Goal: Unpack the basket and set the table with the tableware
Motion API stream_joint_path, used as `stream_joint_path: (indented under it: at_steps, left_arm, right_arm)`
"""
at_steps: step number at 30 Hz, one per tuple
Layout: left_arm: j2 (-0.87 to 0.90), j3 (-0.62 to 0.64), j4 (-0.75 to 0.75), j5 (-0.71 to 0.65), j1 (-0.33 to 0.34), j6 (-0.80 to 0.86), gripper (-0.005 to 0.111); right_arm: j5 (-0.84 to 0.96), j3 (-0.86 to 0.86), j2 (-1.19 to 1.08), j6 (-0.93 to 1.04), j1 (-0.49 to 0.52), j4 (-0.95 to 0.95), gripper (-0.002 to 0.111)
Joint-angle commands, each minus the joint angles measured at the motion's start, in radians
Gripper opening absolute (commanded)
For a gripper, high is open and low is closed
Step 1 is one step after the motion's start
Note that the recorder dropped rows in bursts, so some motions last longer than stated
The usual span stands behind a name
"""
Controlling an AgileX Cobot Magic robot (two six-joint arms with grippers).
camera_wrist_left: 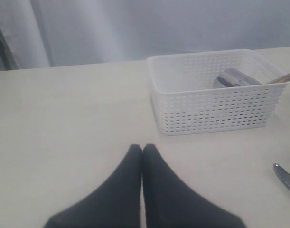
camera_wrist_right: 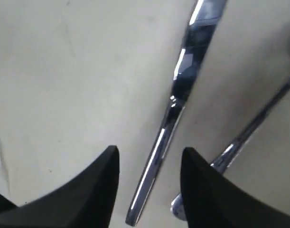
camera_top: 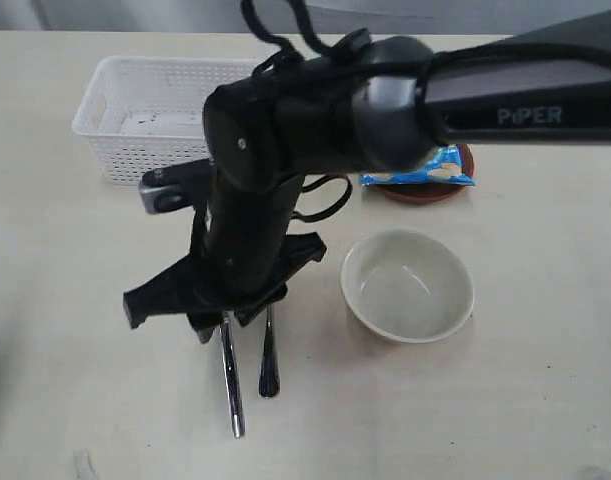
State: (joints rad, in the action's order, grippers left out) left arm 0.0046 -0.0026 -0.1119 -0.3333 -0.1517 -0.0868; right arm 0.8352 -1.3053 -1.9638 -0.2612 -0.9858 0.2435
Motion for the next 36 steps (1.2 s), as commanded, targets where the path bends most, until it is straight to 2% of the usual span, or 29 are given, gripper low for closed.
stream_joint_path:
  at_steps: [1,24,26,30,36]
  left_arm:
    - [-0.005,0.003,0.011,0.007,0.003,0.002,0.0]
    - [-0.005,0.003,0.011,0.007,0.003,0.002,0.0]
    - [-0.005,0.003,0.011,0.007,0.003,0.002,0.0]
    - [-0.005,0.003,0.011,0.007,0.003,0.002,0.0]
    - [-0.005,0.003,0.011,0.007,0.003,0.002,0.0]
  right_arm:
    - [0.011,0.005,-0.043,-0.013,-0.019,-0.006,0.041]
    - [-0.045,0.005,-0.154,-0.038,-0.051,-0.062,0.04]
    - [-0.045,0.005,-0.156,-0.038,-0.051,-0.062,0.032]
    - [-0.045,0.004,-0.156,-0.02,-0.051,-0.062,0.002]
    - [-0.071,-0.009,-0.156,-0.033,-0.051,-0.062,-0.001]
